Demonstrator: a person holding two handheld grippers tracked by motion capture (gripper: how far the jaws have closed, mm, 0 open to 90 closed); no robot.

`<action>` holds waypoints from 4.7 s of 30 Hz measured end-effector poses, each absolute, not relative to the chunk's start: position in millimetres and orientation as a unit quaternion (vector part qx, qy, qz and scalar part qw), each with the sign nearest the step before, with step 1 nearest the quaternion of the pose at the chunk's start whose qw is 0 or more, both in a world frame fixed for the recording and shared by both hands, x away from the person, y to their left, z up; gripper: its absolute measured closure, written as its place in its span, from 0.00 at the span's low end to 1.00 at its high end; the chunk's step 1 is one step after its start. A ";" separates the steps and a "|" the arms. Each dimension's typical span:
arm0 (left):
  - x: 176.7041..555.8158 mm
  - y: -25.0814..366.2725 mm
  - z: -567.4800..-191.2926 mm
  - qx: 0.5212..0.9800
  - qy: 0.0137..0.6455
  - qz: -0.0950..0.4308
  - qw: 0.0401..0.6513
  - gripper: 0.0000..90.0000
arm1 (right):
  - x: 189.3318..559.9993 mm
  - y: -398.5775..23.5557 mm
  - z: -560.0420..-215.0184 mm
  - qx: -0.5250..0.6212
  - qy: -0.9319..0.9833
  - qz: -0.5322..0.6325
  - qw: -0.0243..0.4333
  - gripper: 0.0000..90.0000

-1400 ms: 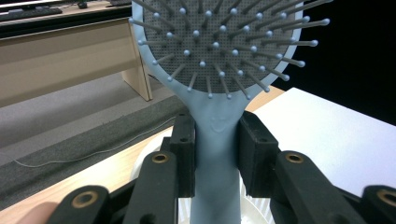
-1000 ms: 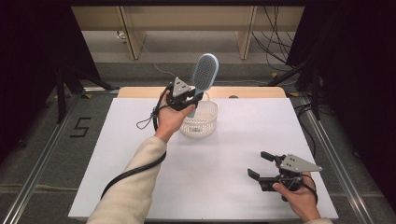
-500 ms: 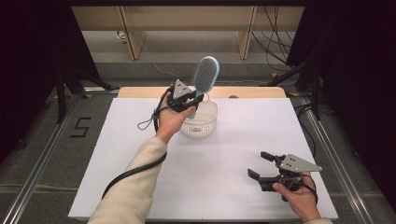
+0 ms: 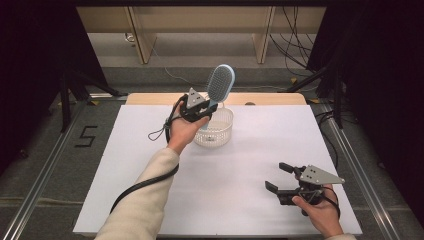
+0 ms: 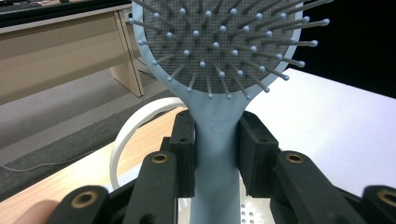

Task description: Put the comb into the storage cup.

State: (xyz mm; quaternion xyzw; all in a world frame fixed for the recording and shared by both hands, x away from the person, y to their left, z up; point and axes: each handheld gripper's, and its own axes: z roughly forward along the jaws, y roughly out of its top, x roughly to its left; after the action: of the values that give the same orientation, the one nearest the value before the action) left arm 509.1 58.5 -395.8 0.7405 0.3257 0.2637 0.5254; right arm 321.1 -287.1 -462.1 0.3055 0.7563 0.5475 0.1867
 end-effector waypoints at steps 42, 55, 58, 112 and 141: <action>514.1 56.0 -416.9 0.758 0.324 0.254 0.507 0.77 | 321.2 -287.7 -462.7 0.307 0.758 0.545 0.185 0.18; 517.3 58.2 -422.8 0.777 0.342 0.233 0.473 0.56 | 321.2 -287.7 -462.8 0.307 0.757 0.546 0.186 0.18; 515.0 61.0 -419.6 0.775 0.343 0.234 0.476 0.47 | 321.0 -287.5 -462.7 0.307 0.757 0.546 0.185 0.18; 441.6 141.6 -397.8 0.770 0.376 0.234 0.459 0.00 | 321.4 -288.1 -463.2 0.315 0.756 0.542 0.188 0.18; 404.5 169.3 -419.6 0.778 0.368 0.228 0.455 0.00 | 321.1 -288.1 -463.2 0.317 0.755 0.542 0.189 0.18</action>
State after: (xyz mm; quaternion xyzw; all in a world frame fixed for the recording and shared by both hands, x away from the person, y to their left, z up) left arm 404.5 169.3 -419.6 0.7784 0.3682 0.2277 0.4547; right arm 321.1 -288.1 -463.2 0.3169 0.7553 0.5417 0.1888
